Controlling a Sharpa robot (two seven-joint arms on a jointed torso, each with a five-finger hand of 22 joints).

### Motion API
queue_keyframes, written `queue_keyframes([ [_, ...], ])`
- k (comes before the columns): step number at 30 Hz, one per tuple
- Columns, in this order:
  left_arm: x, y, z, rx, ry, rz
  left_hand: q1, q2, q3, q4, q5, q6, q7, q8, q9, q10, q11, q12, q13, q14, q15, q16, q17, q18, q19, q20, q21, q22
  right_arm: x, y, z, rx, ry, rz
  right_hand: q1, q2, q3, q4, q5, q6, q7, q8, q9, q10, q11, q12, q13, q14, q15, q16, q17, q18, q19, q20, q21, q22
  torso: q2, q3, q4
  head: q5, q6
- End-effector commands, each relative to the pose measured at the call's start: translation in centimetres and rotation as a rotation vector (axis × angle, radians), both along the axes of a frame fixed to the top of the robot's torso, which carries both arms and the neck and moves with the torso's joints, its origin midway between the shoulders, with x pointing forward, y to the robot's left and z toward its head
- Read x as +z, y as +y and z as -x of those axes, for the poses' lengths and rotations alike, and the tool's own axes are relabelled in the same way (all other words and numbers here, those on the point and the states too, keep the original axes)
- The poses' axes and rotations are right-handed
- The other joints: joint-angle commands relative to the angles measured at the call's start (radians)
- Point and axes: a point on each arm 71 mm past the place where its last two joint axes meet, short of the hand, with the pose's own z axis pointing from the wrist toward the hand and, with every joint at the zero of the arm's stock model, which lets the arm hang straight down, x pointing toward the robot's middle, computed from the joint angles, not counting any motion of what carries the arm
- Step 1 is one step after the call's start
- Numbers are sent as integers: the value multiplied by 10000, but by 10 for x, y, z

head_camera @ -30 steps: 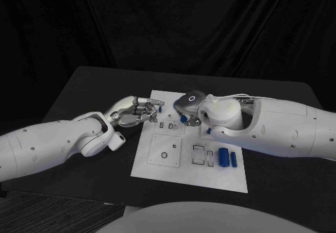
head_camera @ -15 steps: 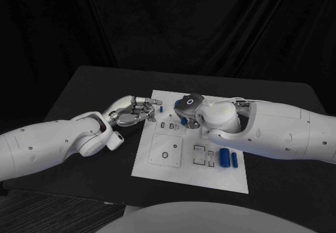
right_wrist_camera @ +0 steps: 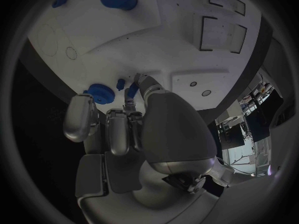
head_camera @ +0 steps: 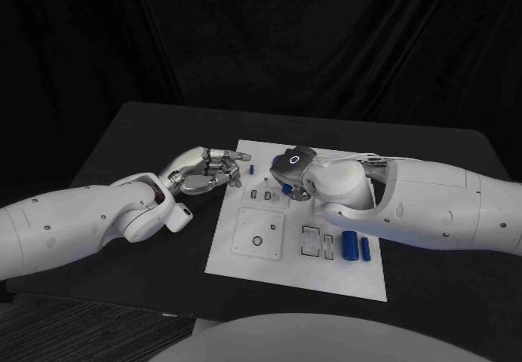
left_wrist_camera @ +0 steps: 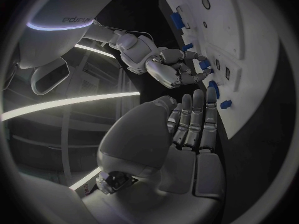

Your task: Assemble the parts on the task board

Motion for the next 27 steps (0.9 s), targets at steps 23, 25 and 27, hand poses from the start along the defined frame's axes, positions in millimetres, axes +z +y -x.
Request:
queue_keyframes([
  [23, -1, -2, -1, 52, 118, 143, -170, -85, 211, -34, 148, 96, 9, -119, 103, -15, 50, -114, 159, -123, 11, -165, -72, -375, -159, -14, 131, 174, -2, 3, 2, 170, -98, 146, -460, -241, 676, -144, -909, -386, -29, -280, 543, 1024, 104, 166, 2651, 604, 34, -252, 1866, 360, -120, 23, -312, 1639, 4, 3, -11, -62, 2],
  [25, -1, -2, -1, 50, 127, 138, -169, -85, 219, -38, 148, 84, 11, -122, 102, -20, 53, -122, 160, -126, 14, -178, -78, -377, -168, -12, 129, 175, -2, 3, 2, 179, -93, 143, -496, -245, 681, -165, -1054, -390, -31, -309, 549, 1017, 101, 162, 2647, 597, 34, -266, 1854, 362, -124, 22, -330, 1636, 1, 2, -12, -81, 2],
  [27, -1, -2, -1, 47, 138, 132, -169, -85, 219, -38, 148, 84, 11, -122, 102, -20, 53, -122, 160, -126, 14, -178, -78, -377, -168, -12, 129, 175, -2, 3, 2, 190, -88, 136, -519, -252, 679, -173, -1123, -392, -32, -324, 552, 1015, 99, 161, 2646, 595, 34, -270, 1851, 363, -126, 21, -342, 1635, 2, 2, -13, -98, 2],
])
